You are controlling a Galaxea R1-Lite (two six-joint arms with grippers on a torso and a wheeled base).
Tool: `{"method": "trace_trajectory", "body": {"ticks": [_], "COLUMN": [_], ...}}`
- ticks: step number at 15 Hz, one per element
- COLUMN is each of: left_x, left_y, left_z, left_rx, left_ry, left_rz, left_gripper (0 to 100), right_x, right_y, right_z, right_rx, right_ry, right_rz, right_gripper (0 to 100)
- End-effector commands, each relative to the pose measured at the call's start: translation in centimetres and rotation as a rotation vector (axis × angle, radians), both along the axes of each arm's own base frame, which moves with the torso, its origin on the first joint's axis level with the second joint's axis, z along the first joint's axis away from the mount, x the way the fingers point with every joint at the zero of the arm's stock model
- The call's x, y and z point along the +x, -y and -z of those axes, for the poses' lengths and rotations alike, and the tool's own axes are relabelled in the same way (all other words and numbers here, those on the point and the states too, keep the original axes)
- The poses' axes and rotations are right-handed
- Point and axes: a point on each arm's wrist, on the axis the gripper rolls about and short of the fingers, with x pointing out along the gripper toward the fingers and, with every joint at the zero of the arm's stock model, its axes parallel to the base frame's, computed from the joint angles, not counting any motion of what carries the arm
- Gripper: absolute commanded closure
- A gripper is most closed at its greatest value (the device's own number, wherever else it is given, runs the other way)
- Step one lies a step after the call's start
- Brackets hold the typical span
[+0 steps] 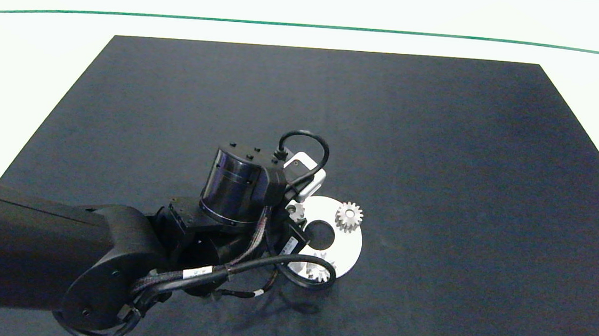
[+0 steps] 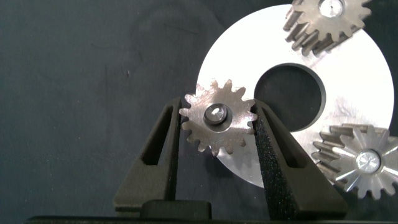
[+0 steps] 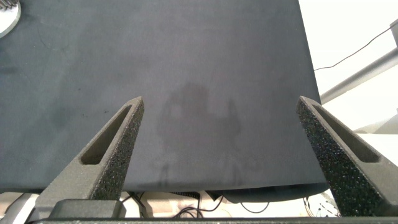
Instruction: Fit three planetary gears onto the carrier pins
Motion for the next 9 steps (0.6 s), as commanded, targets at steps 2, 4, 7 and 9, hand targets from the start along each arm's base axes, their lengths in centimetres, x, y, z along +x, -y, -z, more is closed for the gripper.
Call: {"method": "trace_trajectory", "body": {"ticks": [2, 4, 7, 9], "left_x": [0.0, 0.0, -0.1, -0.8], "left_y": [-0.1, -0.1, -0.2, -1.6], "left_z": [-0.1, -0.2, -0.4, -2.2], "left_rx": [-0.001, -0.002, -0.007, -0.023], "left_ry": [0.004, 0.005, 0.011, 0.025], "left_rz": [-0.003, -0.003, -0.004, -0.018], "left_gripper": [0, 0, 0, 0], "right_x": [0.0, 0.0, 0.0, 0.1], "right_y": [0.0, 0.0, 0.0, 0.0], "right_z": [0.0, 0.0, 0.1, 0.1], "right_rx": [0.009, 0.01, 0.009, 0.008], "right_ry": [-0.005, -0.003, -0.006, -0.007], "right_rz": [0.004, 0.004, 0.004, 0.004], "right_gripper": [0, 0, 0, 0]}}
